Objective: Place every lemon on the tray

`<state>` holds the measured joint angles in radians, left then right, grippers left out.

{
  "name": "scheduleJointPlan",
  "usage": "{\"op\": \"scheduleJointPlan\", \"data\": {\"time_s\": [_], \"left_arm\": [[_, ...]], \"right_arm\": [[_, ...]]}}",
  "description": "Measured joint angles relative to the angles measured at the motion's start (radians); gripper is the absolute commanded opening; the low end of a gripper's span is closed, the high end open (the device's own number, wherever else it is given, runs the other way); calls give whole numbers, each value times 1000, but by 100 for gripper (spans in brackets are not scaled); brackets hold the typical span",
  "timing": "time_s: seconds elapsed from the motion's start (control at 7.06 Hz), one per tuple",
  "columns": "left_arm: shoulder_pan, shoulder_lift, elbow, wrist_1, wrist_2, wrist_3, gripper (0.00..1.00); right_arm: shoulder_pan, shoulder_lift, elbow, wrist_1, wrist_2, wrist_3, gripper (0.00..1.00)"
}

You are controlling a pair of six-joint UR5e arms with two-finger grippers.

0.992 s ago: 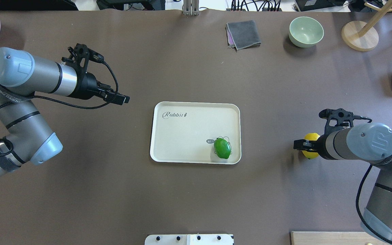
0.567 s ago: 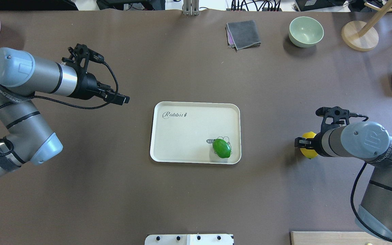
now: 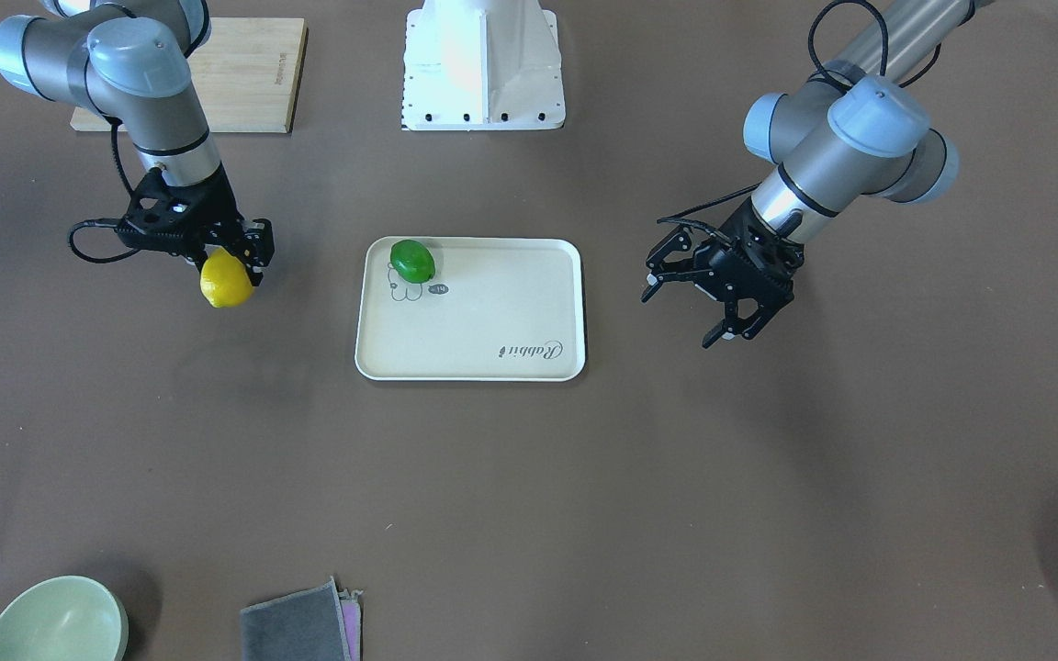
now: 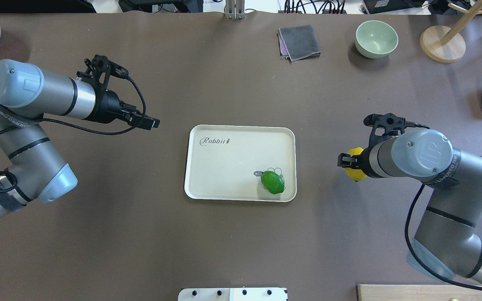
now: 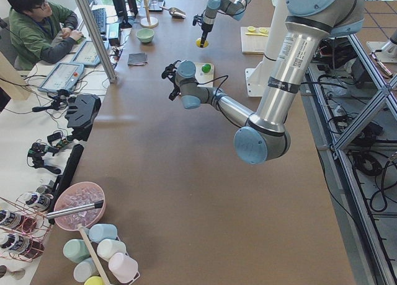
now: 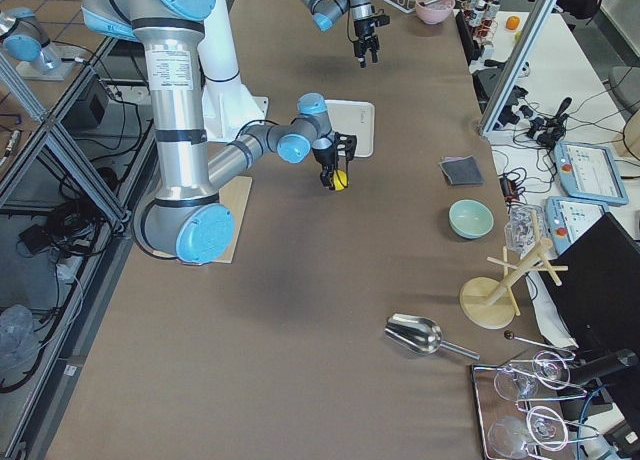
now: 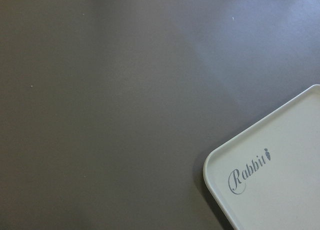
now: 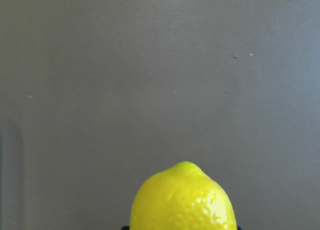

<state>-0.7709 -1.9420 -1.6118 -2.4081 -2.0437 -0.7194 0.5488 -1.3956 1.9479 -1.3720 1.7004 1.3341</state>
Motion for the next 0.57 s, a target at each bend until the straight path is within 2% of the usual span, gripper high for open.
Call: {"op": "scheduleJointPlan", "data": {"time_s": [0.28,0.42,0.57], "left_arm": [[-1,0,1,0,-1,0,99],[0,0,1,0,-1,0,99],[0,0,1,0,-1,0,99]], "right_arm": [[-9,153,-41,-73,-7,11,0],[-16,238,-99,-81,-11,20,14],[-21,324,-175,-81,-17,40,98]]}}
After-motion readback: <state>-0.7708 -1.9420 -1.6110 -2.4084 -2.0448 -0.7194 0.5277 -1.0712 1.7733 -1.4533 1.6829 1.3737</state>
